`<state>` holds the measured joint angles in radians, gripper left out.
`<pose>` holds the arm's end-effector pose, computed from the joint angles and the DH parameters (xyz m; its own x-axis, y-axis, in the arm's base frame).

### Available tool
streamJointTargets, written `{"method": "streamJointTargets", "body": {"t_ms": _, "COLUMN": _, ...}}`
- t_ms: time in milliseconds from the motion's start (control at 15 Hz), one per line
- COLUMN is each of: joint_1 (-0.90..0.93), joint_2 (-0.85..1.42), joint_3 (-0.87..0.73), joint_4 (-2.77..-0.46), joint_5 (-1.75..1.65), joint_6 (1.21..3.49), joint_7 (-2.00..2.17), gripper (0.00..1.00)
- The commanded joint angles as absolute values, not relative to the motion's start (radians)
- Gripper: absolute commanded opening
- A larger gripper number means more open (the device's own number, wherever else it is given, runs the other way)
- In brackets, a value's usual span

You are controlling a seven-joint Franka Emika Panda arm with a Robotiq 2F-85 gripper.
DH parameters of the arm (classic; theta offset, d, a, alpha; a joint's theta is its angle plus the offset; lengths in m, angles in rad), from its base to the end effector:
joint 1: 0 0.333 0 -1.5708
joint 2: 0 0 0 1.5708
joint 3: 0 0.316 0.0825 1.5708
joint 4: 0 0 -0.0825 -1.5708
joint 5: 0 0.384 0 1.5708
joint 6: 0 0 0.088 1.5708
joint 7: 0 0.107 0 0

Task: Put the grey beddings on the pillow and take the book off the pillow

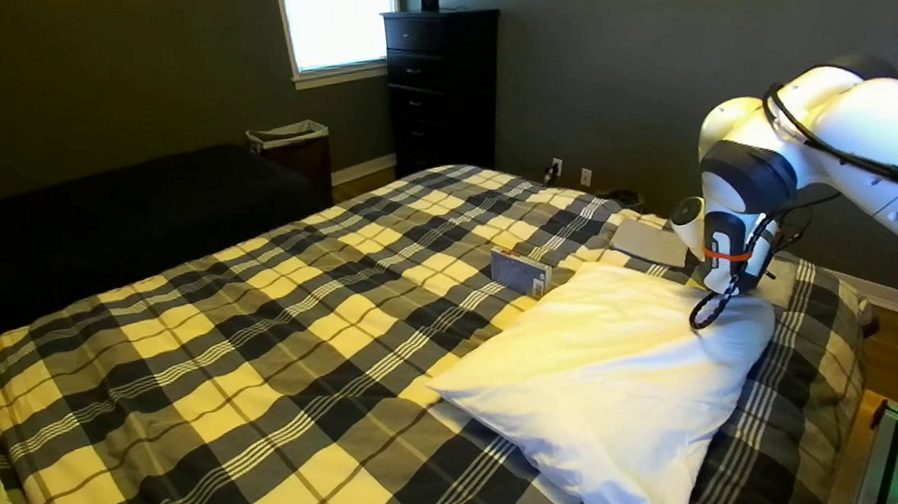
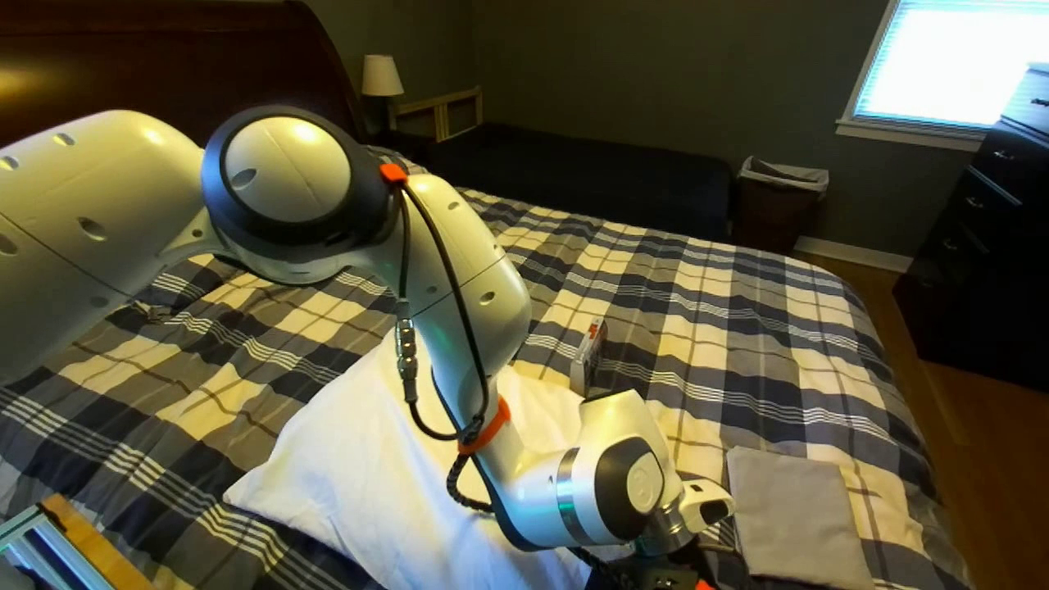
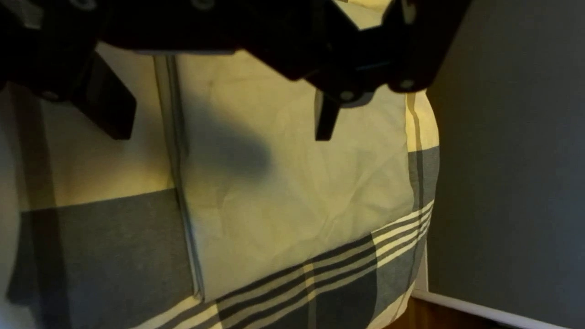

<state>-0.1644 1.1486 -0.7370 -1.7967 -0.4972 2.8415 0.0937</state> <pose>0.4193 -0.4667 0.0391 0.9505 -0.2087 -0.2300 0.0043 -0.7317 0.6817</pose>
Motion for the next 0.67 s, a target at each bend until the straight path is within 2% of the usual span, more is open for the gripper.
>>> {"method": "streamJointTargets", "body": {"t_ms": 0, "joint_1": -0.126, "joint_2": 1.241, "joint_3": -0.793, "joint_4": -1.774, "joint_5": -0.487, "joint_6": 2.895, "joint_7": 0.096, "gripper": 1.0}}
{"method": "streamJointTargets", "body": {"t_ms": 600, "joint_1": -0.083, "joint_2": 1.381, "joint_3": -0.874, "joint_4": -1.707, "joint_5": -0.44, "joint_6": 2.931, "joint_7": 0.117, "gripper": 1.0}}
